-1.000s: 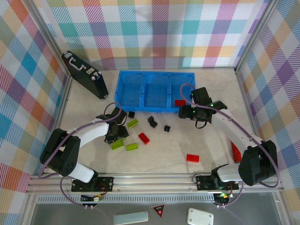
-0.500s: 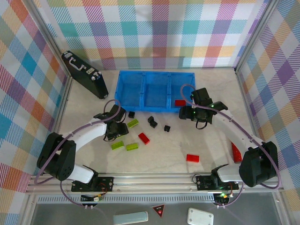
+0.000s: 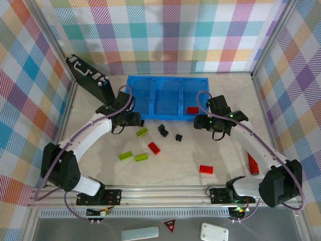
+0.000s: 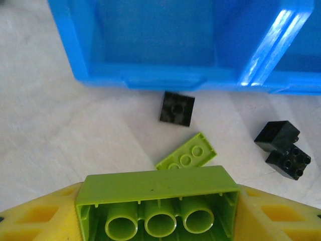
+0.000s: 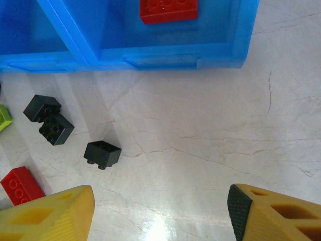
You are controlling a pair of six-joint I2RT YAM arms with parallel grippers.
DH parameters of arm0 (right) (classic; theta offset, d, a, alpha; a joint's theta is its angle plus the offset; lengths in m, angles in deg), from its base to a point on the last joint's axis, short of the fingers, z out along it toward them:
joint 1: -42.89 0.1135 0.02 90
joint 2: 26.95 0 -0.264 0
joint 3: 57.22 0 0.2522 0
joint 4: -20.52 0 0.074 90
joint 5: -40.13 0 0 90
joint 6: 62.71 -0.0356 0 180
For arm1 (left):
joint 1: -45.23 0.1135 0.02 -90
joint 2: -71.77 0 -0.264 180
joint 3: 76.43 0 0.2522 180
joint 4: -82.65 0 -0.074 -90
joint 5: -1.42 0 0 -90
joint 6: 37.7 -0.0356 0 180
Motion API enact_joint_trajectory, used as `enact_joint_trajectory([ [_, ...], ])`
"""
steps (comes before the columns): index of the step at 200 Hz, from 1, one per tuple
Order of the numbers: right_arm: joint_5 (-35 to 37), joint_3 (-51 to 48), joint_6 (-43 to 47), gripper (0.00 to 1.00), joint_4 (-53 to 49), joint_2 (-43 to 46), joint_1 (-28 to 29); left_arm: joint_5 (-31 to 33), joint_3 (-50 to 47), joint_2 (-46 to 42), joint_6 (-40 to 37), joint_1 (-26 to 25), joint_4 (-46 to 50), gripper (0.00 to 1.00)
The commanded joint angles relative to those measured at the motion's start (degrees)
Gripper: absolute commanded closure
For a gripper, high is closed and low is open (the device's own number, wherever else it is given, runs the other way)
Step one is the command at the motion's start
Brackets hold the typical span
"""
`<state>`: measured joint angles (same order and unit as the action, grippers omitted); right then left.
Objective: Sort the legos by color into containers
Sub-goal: Place the lego in the container.
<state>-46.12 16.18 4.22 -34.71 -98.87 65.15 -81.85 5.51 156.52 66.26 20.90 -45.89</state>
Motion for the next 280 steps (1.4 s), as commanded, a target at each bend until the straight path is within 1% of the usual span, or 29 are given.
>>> enact_joint_trajectory([
  [1,0.69,-0.66,0.22,0.28,-2.42,1.67,0.13,-0.33,4.85,4.21,-7.13,2.52,4.39,0.38],
  [49,1.19,-0.19,0.23,0.29,-4.17,3.1,0.12,-5.4,14.6,13.52,-11.24,5.5,5.01,0.38],
  [142,2.13,0.33,0.05,0.29,-6.13,4.24,0.07,-7.59,35.29,34.04,-13.93,7.41,6.52,0.39],
  [187,2.32,0.3,-0.13,0.29,-6.08,4.19,0.11,-9.08,43.86,42.96,-13.51,7.99,7.7,0.4],
  [235,2.15,0.39,-0.09,0.28,-6.42,3.97,0.1,-9.35,48.79,48.83,-13.44,8.51,7.82,0.4],
  [280,1.97,0.72,-0.46,0.29,-6.78,4.14,0.07,-10.54,49.15,51.23,-12.57,8.69,5.65,0.42],
])
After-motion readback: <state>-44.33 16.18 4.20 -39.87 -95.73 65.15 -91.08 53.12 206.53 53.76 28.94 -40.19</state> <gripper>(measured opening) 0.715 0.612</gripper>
